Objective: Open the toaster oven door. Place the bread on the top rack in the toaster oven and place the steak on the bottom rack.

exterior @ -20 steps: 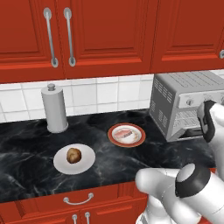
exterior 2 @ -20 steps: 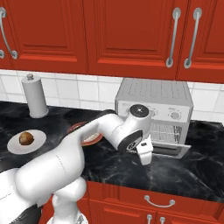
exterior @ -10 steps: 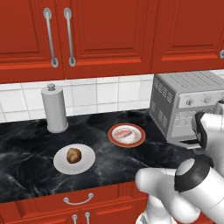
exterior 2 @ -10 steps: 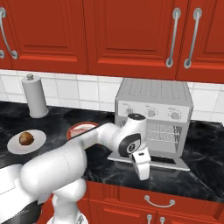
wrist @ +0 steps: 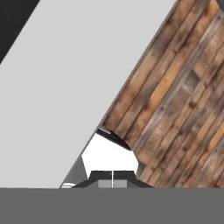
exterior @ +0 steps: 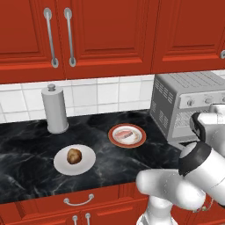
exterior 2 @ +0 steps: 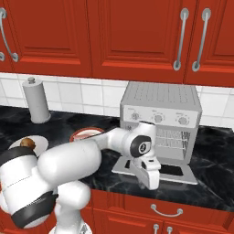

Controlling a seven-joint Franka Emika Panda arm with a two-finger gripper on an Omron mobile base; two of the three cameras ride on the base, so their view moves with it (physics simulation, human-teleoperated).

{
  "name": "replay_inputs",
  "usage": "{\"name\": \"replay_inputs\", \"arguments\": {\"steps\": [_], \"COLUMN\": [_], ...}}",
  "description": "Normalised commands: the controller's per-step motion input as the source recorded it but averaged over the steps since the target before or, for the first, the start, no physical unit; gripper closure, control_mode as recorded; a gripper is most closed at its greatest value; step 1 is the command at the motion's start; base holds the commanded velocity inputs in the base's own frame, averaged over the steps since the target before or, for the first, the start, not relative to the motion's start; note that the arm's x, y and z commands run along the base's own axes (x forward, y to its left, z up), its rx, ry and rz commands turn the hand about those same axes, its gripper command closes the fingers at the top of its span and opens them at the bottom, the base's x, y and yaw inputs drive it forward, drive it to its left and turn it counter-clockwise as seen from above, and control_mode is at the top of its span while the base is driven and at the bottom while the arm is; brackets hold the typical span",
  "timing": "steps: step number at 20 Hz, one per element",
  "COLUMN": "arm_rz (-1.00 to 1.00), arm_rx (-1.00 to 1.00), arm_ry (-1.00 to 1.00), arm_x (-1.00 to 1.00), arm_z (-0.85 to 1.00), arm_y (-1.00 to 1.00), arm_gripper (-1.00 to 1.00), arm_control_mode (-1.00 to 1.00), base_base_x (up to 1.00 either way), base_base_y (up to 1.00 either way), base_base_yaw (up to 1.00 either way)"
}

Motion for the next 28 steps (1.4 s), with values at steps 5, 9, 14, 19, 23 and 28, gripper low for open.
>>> {"name": "replay_inputs", "arguments": {"steps": [5,9,14,19,23,28], "arm_rz": [0.15,0.08,0.03,0.02,0.0,0.0], "arm_rx": [0.21,0.13,0.06,0.01,0.0,-0.01], "arm_ry": [0.12,0.06,0.03,-0.03,-0.09,-0.09], "arm_x": [-0.18,-0.24,-0.16,-0.25,-0.3,-0.47], "arm_z": [-0.24,-0.51,-0.57,-0.23,0.05,0.32], "arm_y": [-0.03,0.01,0.09,0.08,0.06,0.04], "arm_gripper": [1.0,1.0,1.0,1.0,1.0,1.0], "arm_control_mode": [-1.0,-1.0,-1.0,-1.0,-1.0,-1.0], "base_base_x": [0.0,0.0,0.0,0.0,0.0,0.0], "base_base_y": [0.0,0.0,0.0,0.0,0.0,0.0], "base_base_yaw": [0.0,0.0,0.0,0.0,0.0,0.0]}}
